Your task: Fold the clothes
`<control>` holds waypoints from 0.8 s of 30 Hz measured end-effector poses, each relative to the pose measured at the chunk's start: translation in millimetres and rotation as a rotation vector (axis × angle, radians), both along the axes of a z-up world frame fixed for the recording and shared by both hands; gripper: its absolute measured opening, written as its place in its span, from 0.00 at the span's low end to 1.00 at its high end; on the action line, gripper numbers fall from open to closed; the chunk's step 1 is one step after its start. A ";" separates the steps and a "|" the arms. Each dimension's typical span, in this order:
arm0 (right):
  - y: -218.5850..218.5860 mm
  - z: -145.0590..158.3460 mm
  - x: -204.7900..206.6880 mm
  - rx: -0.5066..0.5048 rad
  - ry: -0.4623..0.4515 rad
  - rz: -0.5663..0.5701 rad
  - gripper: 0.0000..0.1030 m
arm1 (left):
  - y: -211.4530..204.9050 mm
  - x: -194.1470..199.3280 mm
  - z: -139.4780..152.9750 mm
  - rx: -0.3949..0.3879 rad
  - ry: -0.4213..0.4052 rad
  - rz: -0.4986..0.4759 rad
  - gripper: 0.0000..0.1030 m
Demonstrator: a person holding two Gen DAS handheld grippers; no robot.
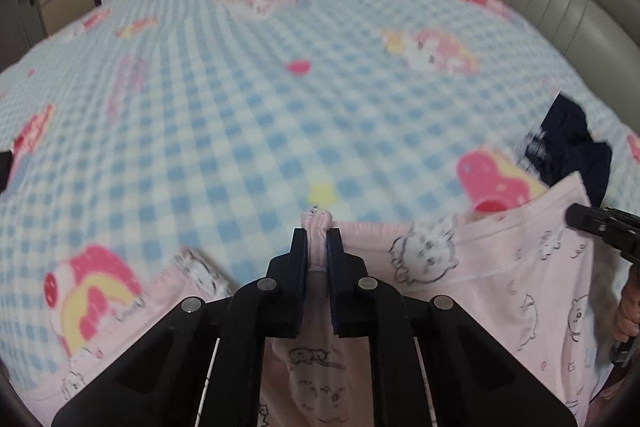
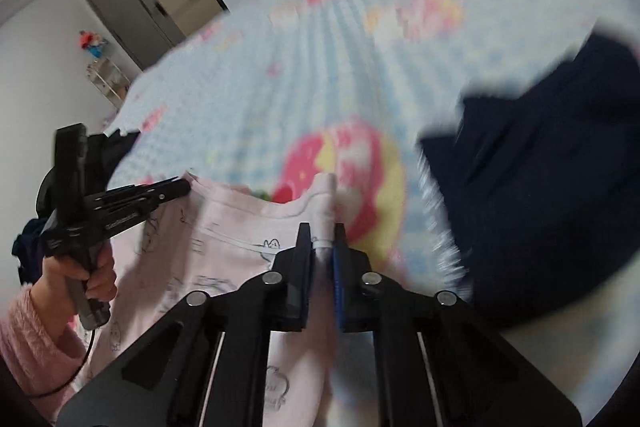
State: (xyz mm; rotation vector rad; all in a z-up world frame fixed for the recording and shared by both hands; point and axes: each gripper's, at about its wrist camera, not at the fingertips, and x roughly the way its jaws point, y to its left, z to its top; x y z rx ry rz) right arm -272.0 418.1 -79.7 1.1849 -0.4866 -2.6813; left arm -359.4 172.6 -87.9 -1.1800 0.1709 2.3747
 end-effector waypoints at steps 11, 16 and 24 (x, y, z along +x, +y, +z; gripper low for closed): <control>28.7 -43.9 -6.5 0.074 -0.198 -0.141 0.11 | 10.0 -38.5 -39.0 0.024 -0.152 0.030 0.45; 29.3 -32.4 -12.6 0.058 -0.121 -0.095 0.25 | -1.5 -44.4 -39.1 0.058 -0.229 -0.044 0.47; 40.4 -6.2 -3.1 0.095 -0.023 -0.125 0.03 | 17.7 -35.4 -10.7 0.032 -0.047 -0.092 0.10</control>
